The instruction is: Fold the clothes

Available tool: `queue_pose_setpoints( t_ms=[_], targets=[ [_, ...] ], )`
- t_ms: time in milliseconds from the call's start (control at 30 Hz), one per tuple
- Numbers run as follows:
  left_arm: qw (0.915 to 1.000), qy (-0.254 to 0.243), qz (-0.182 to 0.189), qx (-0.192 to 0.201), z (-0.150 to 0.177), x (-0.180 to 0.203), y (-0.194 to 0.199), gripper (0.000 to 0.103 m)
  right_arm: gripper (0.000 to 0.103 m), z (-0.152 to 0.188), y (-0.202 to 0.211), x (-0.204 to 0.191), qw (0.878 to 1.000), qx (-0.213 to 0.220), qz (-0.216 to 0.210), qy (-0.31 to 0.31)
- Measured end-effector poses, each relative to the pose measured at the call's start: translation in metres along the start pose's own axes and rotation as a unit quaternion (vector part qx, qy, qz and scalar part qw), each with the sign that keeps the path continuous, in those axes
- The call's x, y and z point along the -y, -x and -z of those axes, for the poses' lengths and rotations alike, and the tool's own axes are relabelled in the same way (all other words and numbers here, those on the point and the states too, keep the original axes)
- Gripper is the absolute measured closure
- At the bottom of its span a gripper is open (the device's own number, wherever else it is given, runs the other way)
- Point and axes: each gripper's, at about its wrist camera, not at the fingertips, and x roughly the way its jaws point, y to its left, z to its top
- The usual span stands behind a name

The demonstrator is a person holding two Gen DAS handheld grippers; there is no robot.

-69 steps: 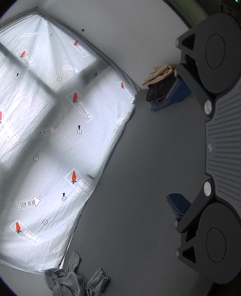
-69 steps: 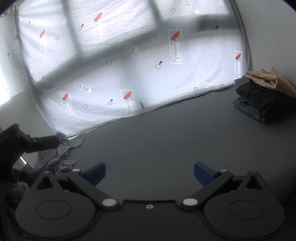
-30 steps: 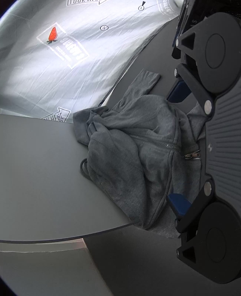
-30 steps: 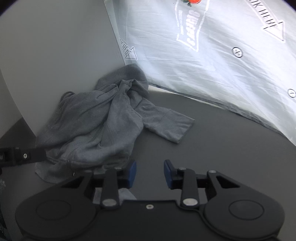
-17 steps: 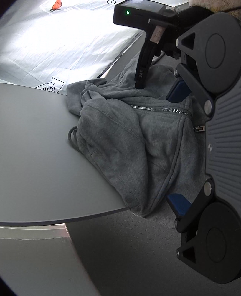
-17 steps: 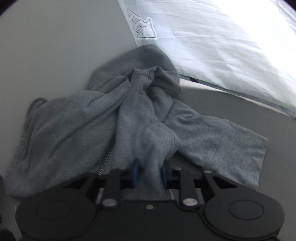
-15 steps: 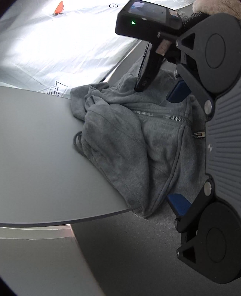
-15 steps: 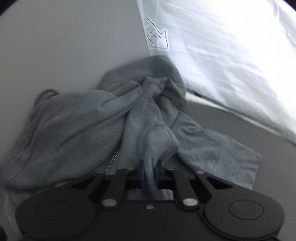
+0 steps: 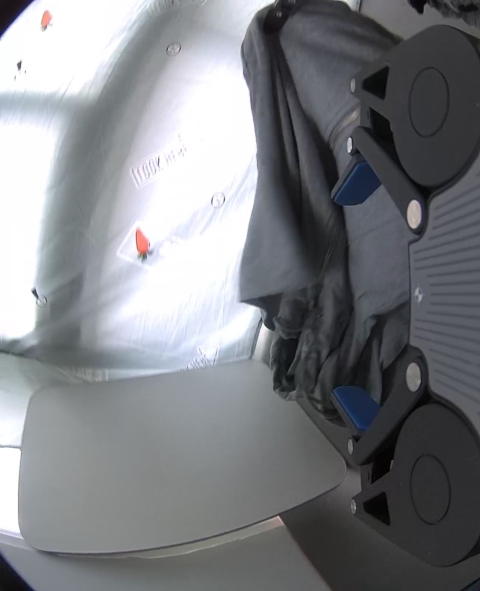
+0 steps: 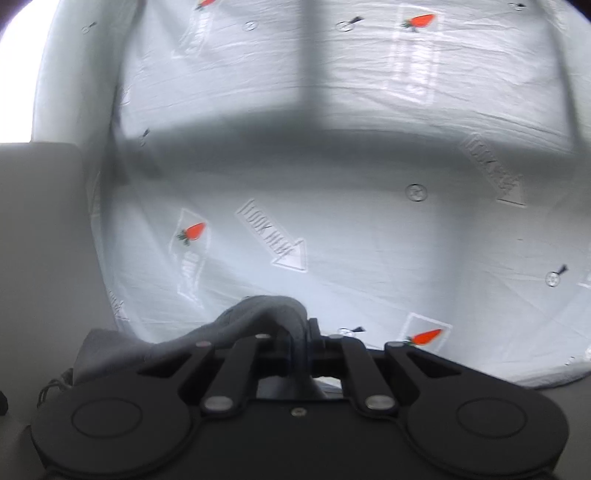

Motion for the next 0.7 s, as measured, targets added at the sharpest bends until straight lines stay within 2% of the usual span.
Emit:
queue_pose_setpoints(
  t_ms=[67,133,200,267,333,400,467,567,700],
  targets=[
    [0.9997,-0.006,0.021,-0.008,0.019,0.041,0.025,0.0,0.095,0.017,0.027,0.074,0.997,-0.02,0.073,0.005],
    [0.998,-0.013,0.053,-0.031,0.044,0.085,0.041,0.0,0.089,0.033,0.053,0.147,0.988,-0.039,0.146,0.009],
    [0.9952,-0.019,0.075,-0.06,0.069,0.122,0.049,0.0,0.059,0.051,0.078,0.219,0.974,-0.063,0.217,0.015],
    [0.9917,-0.014,0.091,-0.09,0.092,0.154,0.052,0.0,0.06,0.089,0.085,0.276,0.958,-0.127,0.254,0.044],
    [0.9862,0.0,0.106,-0.127,0.112,0.179,0.051,0.0,0.056,0.109,0.1,0.304,0.955,-0.151,0.252,0.049],
    [0.979,0.013,0.114,-0.169,0.126,0.196,0.044,0.0,0.038,0.129,0.114,0.331,0.951,-0.174,0.249,0.054],
    [0.9731,0.019,0.111,-0.201,0.135,0.208,0.037,0.0,0.032,0.137,0.119,0.339,0.957,-0.18,0.22,0.051],
    [0.974,0.02,0.089,-0.207,0.136,0.216,0.029,0.0,0.025,0.141,0.108,0.323,0.969,-0.176,0.162,0.059],
    [0.9821,0.009,0.047,-0.182,0.126,0.22,0.024,0.0,0.02,0.138,0.079,0.278,0.982,-0.157,0.058,0.084]
  ],
)
